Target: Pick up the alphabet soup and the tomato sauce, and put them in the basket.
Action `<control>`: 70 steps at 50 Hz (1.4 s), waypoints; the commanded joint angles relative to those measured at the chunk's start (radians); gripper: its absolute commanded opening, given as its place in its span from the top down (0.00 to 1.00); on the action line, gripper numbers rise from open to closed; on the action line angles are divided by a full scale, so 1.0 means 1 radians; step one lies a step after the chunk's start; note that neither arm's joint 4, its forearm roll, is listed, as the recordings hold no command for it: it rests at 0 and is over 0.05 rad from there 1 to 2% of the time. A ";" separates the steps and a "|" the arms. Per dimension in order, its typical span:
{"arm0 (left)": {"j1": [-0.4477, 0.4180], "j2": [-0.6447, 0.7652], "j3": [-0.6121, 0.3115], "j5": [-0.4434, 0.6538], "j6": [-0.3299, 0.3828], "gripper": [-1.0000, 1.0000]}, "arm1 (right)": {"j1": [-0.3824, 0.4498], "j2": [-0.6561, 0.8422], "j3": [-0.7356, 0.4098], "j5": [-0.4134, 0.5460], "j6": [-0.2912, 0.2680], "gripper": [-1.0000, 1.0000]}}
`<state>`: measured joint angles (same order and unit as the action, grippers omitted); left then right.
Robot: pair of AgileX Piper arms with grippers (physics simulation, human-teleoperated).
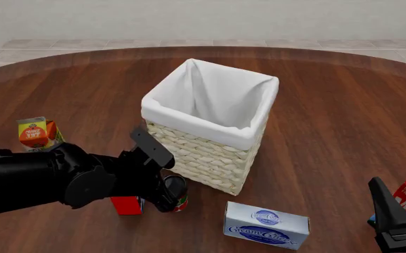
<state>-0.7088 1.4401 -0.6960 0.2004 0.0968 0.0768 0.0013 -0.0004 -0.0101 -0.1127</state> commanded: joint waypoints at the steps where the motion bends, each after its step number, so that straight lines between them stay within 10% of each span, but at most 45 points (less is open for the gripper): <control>1: 0.004 0.011 0.011 -0.020 -0.006 0.00 | 0.000 -0.001 0.000 0.001 0.000 0.00; 70: -0.002 0.102 0.030 -0.116 -0.015 0.00 | -0.001 0.001 0.000 -0.001 0.002 0.00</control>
<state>-0.7089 1.5293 -0.6689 0.0976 0.0870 0.0761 0.0025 -0.0004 -0.0117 -0.1112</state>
